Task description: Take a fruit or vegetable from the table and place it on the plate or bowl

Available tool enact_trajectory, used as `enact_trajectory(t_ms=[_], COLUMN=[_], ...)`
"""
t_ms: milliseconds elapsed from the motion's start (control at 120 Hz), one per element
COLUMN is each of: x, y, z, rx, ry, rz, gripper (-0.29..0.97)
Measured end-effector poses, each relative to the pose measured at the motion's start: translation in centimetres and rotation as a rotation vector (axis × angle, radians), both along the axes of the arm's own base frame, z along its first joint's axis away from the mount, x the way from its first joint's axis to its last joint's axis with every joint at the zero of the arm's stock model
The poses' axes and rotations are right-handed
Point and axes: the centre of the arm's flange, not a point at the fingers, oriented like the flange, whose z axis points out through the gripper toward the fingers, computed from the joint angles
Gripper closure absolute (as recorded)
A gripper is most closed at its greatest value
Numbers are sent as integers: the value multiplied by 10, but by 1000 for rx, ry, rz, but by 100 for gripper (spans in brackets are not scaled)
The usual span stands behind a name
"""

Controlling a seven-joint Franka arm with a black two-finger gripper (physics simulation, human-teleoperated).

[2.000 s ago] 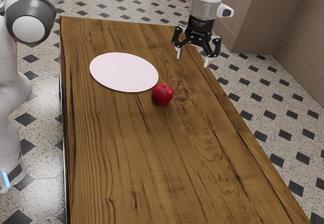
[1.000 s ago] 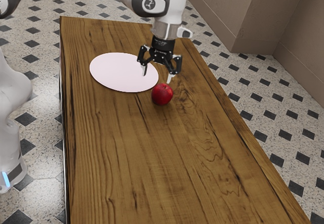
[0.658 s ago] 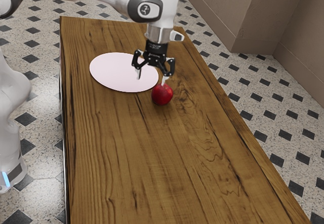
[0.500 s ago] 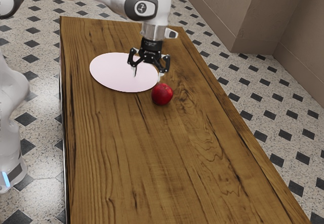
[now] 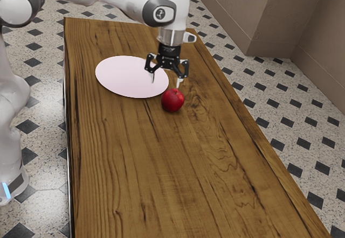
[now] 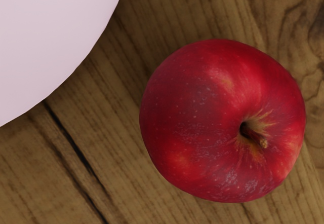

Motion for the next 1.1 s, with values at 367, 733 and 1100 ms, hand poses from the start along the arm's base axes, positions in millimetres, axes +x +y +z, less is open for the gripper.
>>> enact_trajectory(t_ms=[367, 733, 1100], x=[9, 19, 21], y=[6, -1, 4], z=[-6, -22, -32], rx=[-7, -5, -11], ry=[-42, -41, -42], rz=[28, 31, 53], gripper=[0, 0, 0])
